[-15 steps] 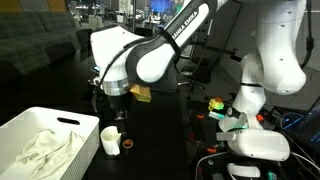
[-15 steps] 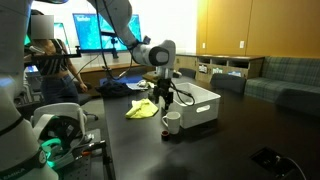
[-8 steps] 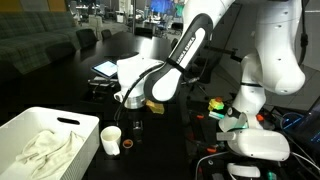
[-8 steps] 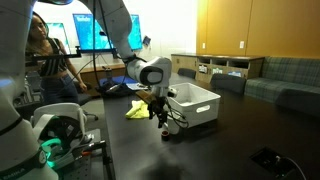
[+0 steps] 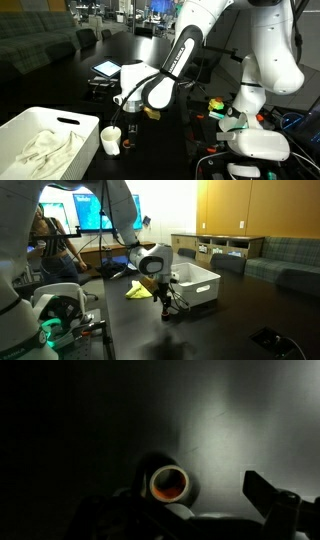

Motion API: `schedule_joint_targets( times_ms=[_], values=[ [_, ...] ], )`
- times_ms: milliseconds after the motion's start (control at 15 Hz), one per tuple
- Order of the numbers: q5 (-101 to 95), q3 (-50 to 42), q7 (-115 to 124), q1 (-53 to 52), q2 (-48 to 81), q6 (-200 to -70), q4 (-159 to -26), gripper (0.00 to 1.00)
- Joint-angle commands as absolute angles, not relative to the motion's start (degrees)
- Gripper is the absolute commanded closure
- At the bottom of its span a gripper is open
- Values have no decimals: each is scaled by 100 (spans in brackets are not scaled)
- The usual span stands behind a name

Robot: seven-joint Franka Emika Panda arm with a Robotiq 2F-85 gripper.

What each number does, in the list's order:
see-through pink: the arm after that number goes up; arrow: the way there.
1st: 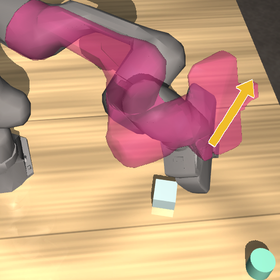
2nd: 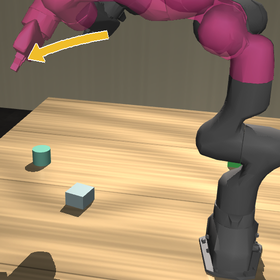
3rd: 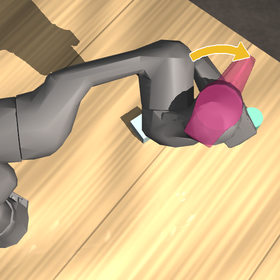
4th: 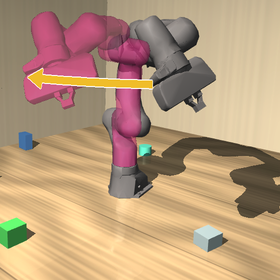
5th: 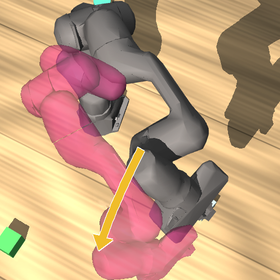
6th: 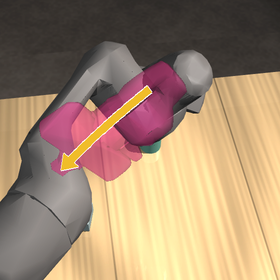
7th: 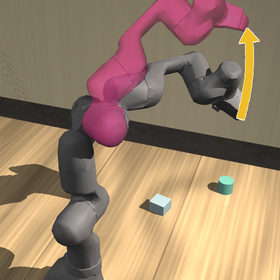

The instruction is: Pick up the towels and put them in the container. Pick up the pen and the small tape and put them in the cup.

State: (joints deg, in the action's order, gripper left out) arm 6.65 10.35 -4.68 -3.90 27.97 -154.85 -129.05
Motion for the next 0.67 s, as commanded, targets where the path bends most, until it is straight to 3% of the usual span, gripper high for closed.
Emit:
schedule_joint_targets(
  times_ms=[0,600],
  values=[
    [881,1340,-920,-120,3129,-16000,-12795,0],
    [480,1165,-922,-250,3494,-16179,-12568,0]
  ],
)
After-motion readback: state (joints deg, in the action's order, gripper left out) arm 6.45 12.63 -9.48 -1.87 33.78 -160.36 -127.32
